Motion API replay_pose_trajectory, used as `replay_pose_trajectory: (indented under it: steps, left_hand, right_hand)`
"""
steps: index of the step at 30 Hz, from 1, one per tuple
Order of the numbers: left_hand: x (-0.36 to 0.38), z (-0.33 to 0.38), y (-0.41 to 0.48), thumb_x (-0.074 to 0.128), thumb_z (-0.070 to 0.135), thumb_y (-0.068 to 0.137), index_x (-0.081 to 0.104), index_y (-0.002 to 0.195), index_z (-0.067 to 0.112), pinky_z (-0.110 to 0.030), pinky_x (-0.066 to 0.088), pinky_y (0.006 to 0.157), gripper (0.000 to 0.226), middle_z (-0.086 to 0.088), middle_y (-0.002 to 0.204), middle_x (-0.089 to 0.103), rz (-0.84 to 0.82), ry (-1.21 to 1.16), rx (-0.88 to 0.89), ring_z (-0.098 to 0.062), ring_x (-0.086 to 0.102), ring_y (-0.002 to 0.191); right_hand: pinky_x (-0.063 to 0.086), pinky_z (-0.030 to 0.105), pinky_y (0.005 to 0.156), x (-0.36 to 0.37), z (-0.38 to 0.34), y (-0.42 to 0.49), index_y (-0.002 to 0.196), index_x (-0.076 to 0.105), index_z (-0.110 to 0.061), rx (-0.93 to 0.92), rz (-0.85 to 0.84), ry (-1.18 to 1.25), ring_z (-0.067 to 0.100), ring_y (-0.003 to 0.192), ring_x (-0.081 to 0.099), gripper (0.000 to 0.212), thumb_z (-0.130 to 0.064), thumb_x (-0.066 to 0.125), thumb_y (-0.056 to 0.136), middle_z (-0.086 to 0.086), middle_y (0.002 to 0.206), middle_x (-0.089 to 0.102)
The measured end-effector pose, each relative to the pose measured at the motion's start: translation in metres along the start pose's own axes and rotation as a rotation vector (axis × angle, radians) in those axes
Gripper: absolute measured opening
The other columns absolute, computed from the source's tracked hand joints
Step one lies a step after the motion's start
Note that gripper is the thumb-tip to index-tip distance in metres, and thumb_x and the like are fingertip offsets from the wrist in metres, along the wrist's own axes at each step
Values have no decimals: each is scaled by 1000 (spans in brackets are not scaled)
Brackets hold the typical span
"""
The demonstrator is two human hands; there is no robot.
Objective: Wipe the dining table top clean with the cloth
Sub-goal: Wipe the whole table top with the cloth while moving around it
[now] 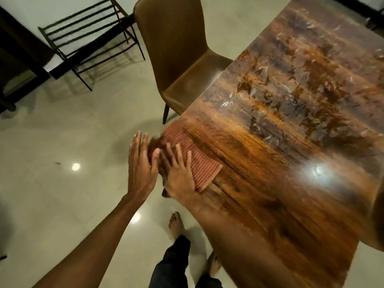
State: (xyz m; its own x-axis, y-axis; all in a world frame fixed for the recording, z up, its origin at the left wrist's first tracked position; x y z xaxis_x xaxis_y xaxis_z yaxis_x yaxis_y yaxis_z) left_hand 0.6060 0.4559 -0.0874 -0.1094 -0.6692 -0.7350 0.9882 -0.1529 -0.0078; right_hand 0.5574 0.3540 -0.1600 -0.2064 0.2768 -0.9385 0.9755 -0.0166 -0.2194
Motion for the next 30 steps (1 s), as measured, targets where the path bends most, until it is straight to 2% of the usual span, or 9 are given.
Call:
replay_pose_trajectory:
  steps: [5,10,12,15,17,20,23,28,30]
  left_hand:
    - [-1,10,-26,30,49,104,28,157,17,-47,16,126,62,-6,168,19,-20,3,34,-21,15,155]
    - [22,40,-71,31,50,104,27,157,19,-45,13,127,62,-2,168,19,-74,-2,128,-16,13,156]
    - [36,55,-96,31,50,104,28,157,18,-45,14,127,62,-1,168,19,-109,3,163,-16,14,155]
    - [61,83,-137,31,48,104,29,157,16,-47,14,126,62,-3,168,20,-193,27,253,-18,16,155]
    - [74,102,-161,31,47,103,29,157,16,-47,13,127,62,-3,168,19,-237,33,299,-17,14,156]
    - [94,124,-194,32,49,103,26,158,18,-46,12,127,63,0,169,16,-298,30,332,-15,10,156]
    - [114,144,-221,32,50,103,25,158,22,-46,11,127,62,2,169,14,-345,39,377,-9,5,155]
    - [141,167,-244,30,52,103,24,158,23,-45,10,127,62,2,169,14,-409,95,451,-13,8,156]
    - [144,174,-243,29,53,103,24,159,23,-42,9,127,63,1,169,14,-411,93,478,-14,9,156]
  right_hand:
    - [4,57,127,1,50,-73,165,6,-30,116,60,35,20,159,-13,60,-45,24,110,-5,173,-9]
    - [-3,63,125,-8,125,-148,165,2,-30,545,131,121,29,159,-12,61,-48,12,108,0,172,-13]
    - [-5,64,124,0,96,-153,165,1,-28,429,100,122,32,159,-13,64,-49,12,105,2,172,-14]
    - [5,59,127,8,95,-191,166,5,-28,278,95,122,23,159,-11,65,-42,33,109,-4,171,-14]
    - [2,57,127,7,146,-246,166,6,-29,402,137,113,22,159,-12,65,-42,36,110,-6,171,-15]
    - [0,58,127,2,231,-351,165,7,-31,738,224,227,23,160,-10,58,-47,16,110,-4,173,-8]
    - [-2,62,125,2,260,-393,166,6,-27,977,239,273,32,160,-5,62,-46,13,107,4,174,-4]
    - [-1,63,125,20,195,-349,165,0,-30,569,134,170,28,159,-13,61,-50,9,108,-2,171,-16]
    - [1,59,127,22,225,-378,165,3,-30,630,169,175,24,160,-10,61,-50,15,109,-4,171,-15]
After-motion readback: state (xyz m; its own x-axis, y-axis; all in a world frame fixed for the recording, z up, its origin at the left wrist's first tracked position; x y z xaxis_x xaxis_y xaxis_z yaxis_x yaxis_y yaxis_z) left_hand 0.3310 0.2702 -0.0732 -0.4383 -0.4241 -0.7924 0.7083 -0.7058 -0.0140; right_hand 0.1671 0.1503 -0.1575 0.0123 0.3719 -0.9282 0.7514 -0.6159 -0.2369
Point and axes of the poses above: each hand's wrist, its own y-axis towards the middle knuckle, its own x-axis out of the palm, z = x × y, the point moved 9 cm from there along y, towards the middle knuckle
